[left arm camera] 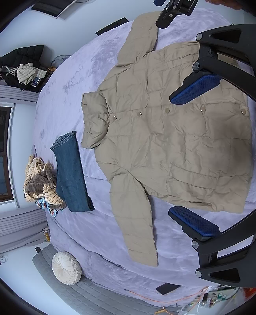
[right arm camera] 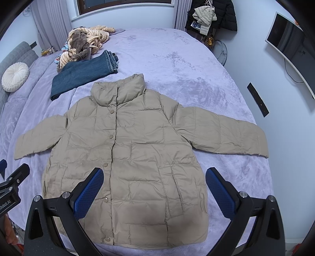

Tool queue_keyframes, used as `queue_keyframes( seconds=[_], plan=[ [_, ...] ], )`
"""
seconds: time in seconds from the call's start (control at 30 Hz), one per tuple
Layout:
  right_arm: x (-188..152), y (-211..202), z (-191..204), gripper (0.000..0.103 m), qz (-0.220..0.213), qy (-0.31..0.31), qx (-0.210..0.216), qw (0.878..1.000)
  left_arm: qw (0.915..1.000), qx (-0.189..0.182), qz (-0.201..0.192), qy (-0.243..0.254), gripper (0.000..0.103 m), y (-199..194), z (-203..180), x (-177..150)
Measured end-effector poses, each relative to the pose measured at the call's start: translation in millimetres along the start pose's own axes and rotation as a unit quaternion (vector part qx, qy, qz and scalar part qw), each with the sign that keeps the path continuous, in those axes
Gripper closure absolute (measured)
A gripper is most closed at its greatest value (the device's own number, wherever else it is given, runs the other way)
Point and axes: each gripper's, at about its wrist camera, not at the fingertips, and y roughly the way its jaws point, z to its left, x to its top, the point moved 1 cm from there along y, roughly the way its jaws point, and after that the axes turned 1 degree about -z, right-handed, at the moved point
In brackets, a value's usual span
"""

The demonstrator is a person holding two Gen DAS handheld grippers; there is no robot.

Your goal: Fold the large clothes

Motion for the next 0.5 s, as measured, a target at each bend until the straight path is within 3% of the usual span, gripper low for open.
queue_keyframes(
  seconds=[0.5],
  plan=[
    [0.5,0.3,-0.9,0.0,0.002,0.0,0.0,1.0,1.0,-0.002,0.003,-0.002,0.0,2.6,6.9,-3.2]
  ],
)
